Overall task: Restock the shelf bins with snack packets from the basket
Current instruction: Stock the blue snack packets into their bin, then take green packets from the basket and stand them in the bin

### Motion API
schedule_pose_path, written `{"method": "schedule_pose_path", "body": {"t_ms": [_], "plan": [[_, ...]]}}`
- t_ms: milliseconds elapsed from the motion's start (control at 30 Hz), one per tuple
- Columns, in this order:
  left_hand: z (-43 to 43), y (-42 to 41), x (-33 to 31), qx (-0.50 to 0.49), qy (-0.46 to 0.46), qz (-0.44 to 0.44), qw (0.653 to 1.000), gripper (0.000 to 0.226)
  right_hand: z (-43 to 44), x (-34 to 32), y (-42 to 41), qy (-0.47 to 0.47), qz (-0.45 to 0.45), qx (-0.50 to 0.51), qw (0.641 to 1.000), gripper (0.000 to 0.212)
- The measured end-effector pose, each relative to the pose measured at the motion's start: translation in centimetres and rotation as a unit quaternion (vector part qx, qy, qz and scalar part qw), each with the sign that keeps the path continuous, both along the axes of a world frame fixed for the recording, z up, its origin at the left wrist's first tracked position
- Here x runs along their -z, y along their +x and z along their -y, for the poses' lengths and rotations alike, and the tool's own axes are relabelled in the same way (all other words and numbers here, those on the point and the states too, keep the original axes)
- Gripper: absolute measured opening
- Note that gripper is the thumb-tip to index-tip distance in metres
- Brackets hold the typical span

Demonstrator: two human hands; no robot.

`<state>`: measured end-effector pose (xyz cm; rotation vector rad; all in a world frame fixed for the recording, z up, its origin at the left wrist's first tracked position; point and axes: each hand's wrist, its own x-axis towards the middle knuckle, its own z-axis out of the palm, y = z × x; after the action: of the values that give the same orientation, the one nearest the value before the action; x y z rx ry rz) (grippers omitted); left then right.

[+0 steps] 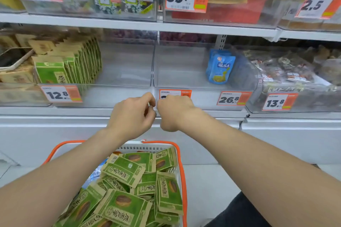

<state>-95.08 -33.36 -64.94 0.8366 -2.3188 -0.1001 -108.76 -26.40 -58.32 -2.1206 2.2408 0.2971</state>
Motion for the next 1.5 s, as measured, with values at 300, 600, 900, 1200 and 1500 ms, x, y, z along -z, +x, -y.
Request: {"method": "schedule_pose_path", "body": {"t_ms": [300,600,900,1200,1500], "plan": [[-0.6,5.9,5.2,-0.011,0.178,0.352,0.919,0.020,-1.9,8.2,5.5,0.283,-0.113,-0.155,0.940,0.012],[-2.7,5.6,8.1,0.051,0.278,0.430,0.858,0.024,-3.9,14.3,7.2,0.413,-0.144,-0.199,0.877,0.100],[-2.9,5.1,7.7,0.048,0.333,0.403,0.851,0.030,-2.8,11.7,5.8,0.408,-0.063,-0.111,0.904,0.016],[-2.3,6.0,7.1,0.081,0.479,0.327,0.811,0.090,0.5,7.5,4.2,0.146,0.302,0.130,0.933,0.027],[-1.4,7.4,5.5,-0.004,0.490,-0.214,0.845,0.027,2.5,5.2,4.3,-0.124,0.389,0.161,0.899,0.068]]}}
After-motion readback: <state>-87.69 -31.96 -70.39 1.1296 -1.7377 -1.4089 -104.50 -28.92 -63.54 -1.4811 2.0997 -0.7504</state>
